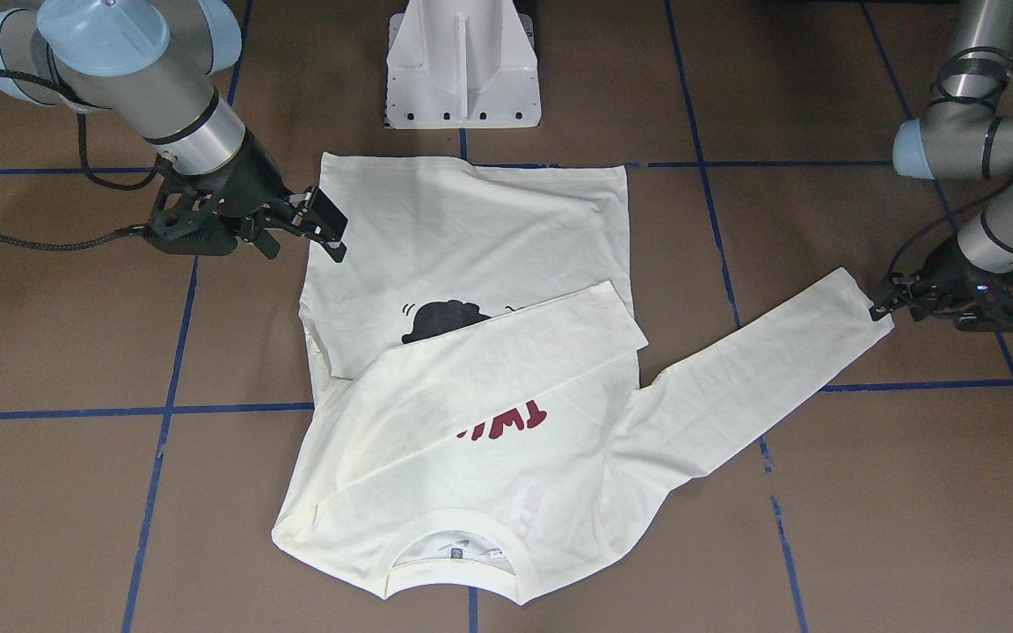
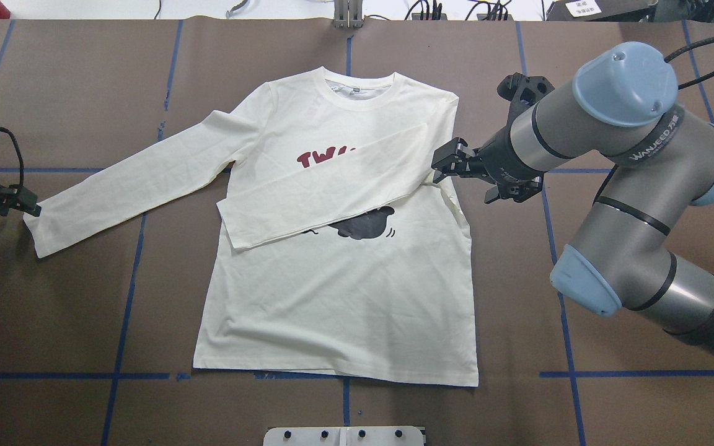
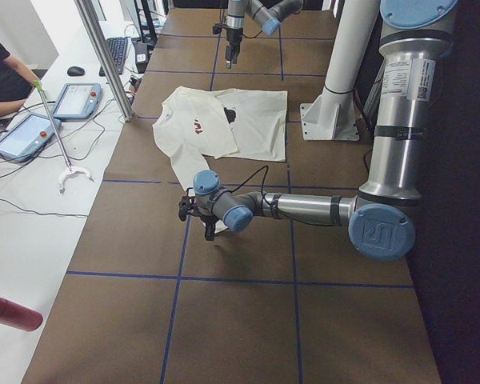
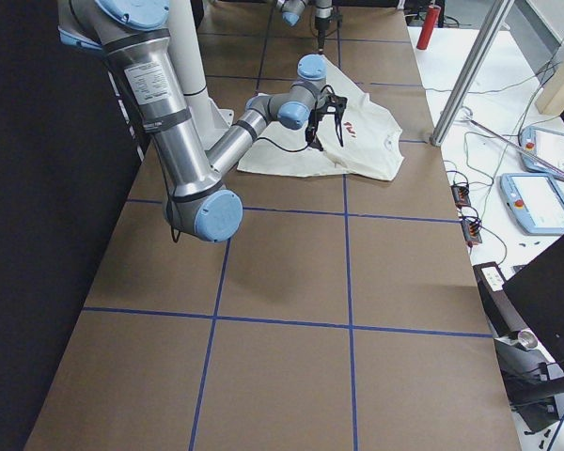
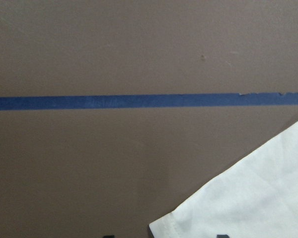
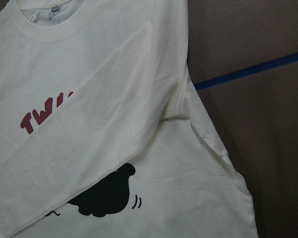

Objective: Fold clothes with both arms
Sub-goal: 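Grasp the other sleeve cuff with the left gripper while the right gripper withdraws, then fold the held sleeve with the left gripper across the shirt front and release, then move both grippers to the shirt hem corners nearest the robot and grasp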

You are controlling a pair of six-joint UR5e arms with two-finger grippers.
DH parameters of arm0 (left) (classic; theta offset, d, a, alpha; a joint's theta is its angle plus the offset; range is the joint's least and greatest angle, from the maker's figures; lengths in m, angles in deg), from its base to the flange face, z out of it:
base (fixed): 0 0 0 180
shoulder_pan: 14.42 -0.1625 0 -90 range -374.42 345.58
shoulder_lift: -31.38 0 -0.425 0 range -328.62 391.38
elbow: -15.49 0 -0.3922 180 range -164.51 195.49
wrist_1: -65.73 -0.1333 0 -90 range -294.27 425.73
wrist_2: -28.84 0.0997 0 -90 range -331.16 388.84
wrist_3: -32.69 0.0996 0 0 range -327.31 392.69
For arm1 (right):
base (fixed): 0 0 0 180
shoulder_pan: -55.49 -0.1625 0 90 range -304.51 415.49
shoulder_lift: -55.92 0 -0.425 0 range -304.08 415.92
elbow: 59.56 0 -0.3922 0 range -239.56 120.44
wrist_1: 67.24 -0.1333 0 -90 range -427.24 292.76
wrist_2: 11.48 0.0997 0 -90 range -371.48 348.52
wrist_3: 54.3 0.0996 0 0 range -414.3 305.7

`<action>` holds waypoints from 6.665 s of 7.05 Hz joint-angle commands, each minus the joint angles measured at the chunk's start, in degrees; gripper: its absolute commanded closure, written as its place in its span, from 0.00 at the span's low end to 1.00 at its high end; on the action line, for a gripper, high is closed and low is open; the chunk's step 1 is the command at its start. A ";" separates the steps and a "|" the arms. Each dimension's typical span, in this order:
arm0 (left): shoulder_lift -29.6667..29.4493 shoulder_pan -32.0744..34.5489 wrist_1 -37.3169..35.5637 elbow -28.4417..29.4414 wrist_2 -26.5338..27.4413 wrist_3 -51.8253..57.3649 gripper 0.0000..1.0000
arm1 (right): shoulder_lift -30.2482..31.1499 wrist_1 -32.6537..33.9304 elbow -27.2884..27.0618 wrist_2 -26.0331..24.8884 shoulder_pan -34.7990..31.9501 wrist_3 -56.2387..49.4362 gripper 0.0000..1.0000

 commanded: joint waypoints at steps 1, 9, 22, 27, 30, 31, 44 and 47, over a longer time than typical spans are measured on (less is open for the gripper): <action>-0.02 -0.76 0.01 0.11 0.07 0.01 0.41 | 0.20 -0.07 -0.14 -0.17 0.22 -0.01 0.00; -4.47 -1.02 -14.41 -16.34 -8.96 -1.91 1.00 | 3.42 0.02 -6.52 0.44 -0.04 0.25 0.00; -66.81 -35.29 -1.14 29.89 22.64 -49.73 1.00 | 28.23 -1.21 -11.22 9.76 -17.62 -31.56 0.00; -66.91 -30.15 3.36 32.29 21.10 -52.11 0.35 | 27.27 -1.21 -10.43 9.24 -15.61 -29.82 0.00; -45.10 -24.59 -2.69 2.85 10.44 -49.14 0.36 | 23.67 -2.17 -12.96 -6.42 3.39 -3.81 0.00; -39.88 -24.23 -8.72 -5.26 10.44 -44.33 0.36 | 20.88 -2.18 -13.50 -16.68 13.39 9.61 0.00; -22.17 -24.32 -10.27 -20.64 10.79 -38.31 0.35 | 19.01 -1.47 -9.90 -44.29 42.23 37.07 1.00; -21.55 -24.40 -10.71 -21.94 10.96 -41.09 0.35 | 19.27 -1.47 -11.03 -44.12 42.67 36.99 1.00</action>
